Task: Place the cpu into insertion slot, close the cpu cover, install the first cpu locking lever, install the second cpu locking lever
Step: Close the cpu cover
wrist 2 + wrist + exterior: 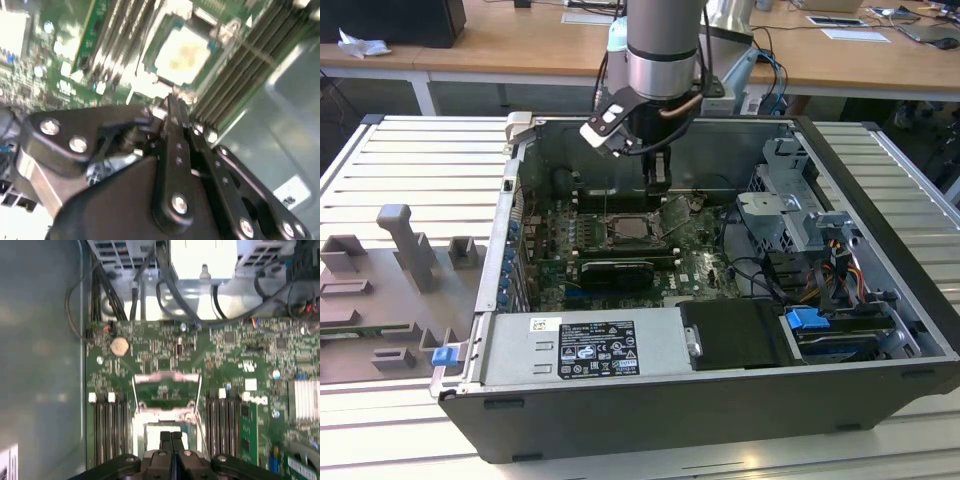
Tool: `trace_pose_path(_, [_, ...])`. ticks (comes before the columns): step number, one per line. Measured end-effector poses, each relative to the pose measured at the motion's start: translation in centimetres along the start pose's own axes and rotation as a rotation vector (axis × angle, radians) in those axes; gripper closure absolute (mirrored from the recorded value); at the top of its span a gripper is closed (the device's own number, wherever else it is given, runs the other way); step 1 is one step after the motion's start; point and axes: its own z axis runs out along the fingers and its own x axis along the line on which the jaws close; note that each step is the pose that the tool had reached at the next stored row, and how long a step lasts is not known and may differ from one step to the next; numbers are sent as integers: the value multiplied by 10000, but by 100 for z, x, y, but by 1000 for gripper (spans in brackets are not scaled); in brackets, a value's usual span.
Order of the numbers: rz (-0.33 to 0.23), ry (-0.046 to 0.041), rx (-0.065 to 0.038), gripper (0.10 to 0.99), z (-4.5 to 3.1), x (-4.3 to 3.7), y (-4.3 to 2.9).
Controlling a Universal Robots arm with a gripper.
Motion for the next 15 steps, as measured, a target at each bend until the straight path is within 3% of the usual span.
trace_pose_path(3, [0,-4,1,980,-5,1,20])
trace_pose_path(8, [0,3,-1,980,-78,2,41])
trace_pose_path(15, [-1,0,3,980,-73,5,171])
